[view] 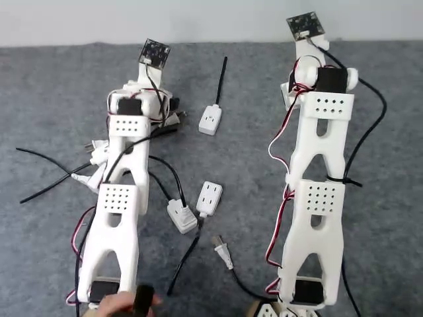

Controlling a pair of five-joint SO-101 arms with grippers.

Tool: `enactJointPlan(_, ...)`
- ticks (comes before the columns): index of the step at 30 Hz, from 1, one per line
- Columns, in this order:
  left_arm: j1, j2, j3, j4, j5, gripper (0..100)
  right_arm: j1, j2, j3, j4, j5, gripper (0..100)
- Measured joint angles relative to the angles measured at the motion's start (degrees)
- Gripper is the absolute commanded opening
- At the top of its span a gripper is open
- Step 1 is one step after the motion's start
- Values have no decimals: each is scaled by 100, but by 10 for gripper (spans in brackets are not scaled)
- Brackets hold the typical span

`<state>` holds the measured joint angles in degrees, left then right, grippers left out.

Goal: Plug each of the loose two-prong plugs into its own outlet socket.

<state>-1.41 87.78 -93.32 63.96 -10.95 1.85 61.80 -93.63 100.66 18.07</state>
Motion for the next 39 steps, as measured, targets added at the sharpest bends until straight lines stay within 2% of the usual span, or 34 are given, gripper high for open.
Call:
enactJointPlan(5,-26,668,9,-2066,-18,247,0,0,0,0,0,246)
enactJointPlan(9,53,695,9,-2382,-18,235,53,0,0,0,0,246)
enactJointPlan(14,290,695,9,-2409,-18,238,35,0,0,0,0,246)
enactJointPlan(17,378,695,9,-2286,35,288,35,0,0,0,0,246)
enactJointPlan(20,378,695,9,-1969,563,340,35,0,0,0,0,246)
enactJointPlan(26,369,659,9,-1363,1310,344,35,0,0,0,0,246)
enactJointPlan(39,396,642,9,-1336,1380,341,35,0,0,0,0,246)
